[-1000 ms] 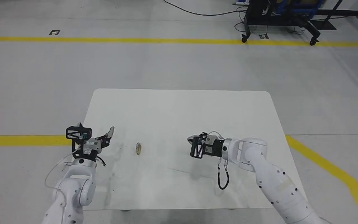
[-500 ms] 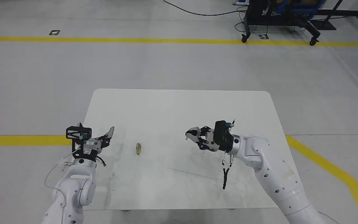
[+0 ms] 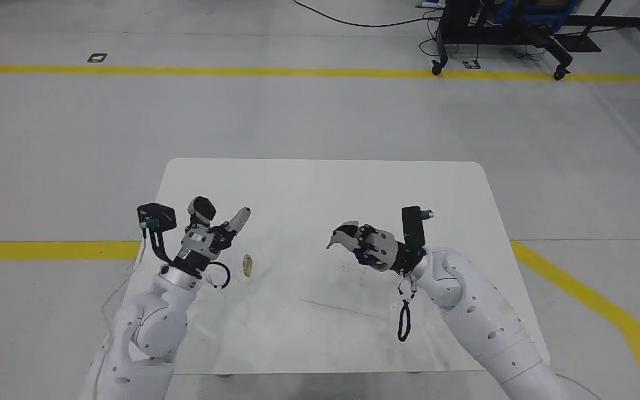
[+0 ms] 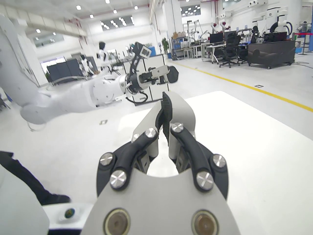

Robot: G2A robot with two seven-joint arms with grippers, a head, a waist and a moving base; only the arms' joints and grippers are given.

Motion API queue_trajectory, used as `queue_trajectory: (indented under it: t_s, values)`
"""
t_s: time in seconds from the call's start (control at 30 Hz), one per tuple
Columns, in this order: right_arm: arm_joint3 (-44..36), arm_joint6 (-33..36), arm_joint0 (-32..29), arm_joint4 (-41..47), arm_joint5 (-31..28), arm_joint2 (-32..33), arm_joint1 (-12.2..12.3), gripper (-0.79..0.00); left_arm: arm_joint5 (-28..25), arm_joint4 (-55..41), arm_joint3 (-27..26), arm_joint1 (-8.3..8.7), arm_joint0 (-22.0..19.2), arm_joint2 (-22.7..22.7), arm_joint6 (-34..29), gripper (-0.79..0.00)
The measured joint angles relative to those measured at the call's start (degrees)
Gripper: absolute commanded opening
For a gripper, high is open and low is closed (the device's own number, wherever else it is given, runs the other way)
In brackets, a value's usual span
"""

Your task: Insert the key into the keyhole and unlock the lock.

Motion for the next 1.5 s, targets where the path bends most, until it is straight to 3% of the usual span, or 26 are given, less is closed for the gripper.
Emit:
queue_trajectory:
  t_s: [0.1, 0.2, 0.47, 0.57, 0.67, 0.7, 0.73, 0.77, 0.8, 1.0, 1.5]
  values:
    - [2.3, 0.8, 1.7, 3.5, 0.0, -1.9, -0.4, -0.785, -2.7, -14.7, 4.0, -0.05, -5.4, 3.0, -11.0, 0.0]
    - [2.7, 1.0, 2.0, 3.7, 0.0, -2.2, -0.5, -0.785, -2.6, -26.1, 7.5, 0.13, -9.7, 3.1, -19.6, 0.0]
    - [2.6, 1.0, 2.0, 3.6, 0.0, -2.2, -0.4, -0.785, -2.8, -30.2, 7.9, 0.1, -9.7, 3.7, -22.4, 0.0]
    - [1.8, 2.3, 1.7, 7.1, 0.0, -4.8, -0.8, -0.785, -3.0, -41.6, 10.2, -0.18, -10.9, 5.6, -28.4, 0.0]
    - [4.2, 5.8, 4.0, 20.5, 0.0, -9.3, -1.2, -0.785, -5.5, -54.4, 15.1, -0.39, -14.3, 7.7, -36.6, 0.0]
    - [5.5, 8.0, 5.1, 26.1, 0.0, -10.9, -1.4, -0.785, -6.8, -57.3, 17.2, -0.5, -15.7, 8.7, -39.4, -0.099]
    - [6.5, 9.9, 6.0, 29.9, 0.0, -11.9, -1.5, -0.785, -7.7, -58.4, 18.7, -0.59, -16.8, 9.5, -41.1, -0.446]
    - [7.3, 11.7, 6.7, 33.3, 0.0, -12.9, -1.6, -0.785, -8.5, -58.8, 20.0, -0.68, -17.9, 10.2, -42.3, -0.446]
    - [8.4, 13.9, 7.6, 37.3, 0.0, -13.9, -1.7, -0.785, -9.5, -58.2, 21.5, -0.78, -19.1, 11.0, -43.4, -0.539]
    - [11.5, 20.8, 10.0, 49.5, 0.0, -15.8, -2.3, -0.785, -12.8, -52.3, 24.7, -0.99, -22.2, 13.4, -43.7, -0.477]
    - [15.8, 24.0, 12.0, 52.3, 0.0, -16.2, -4.5, -0.785, -14.8, -51.7, 26.2, -0.79, -24.0, 15.5, -45.9, -0.434]
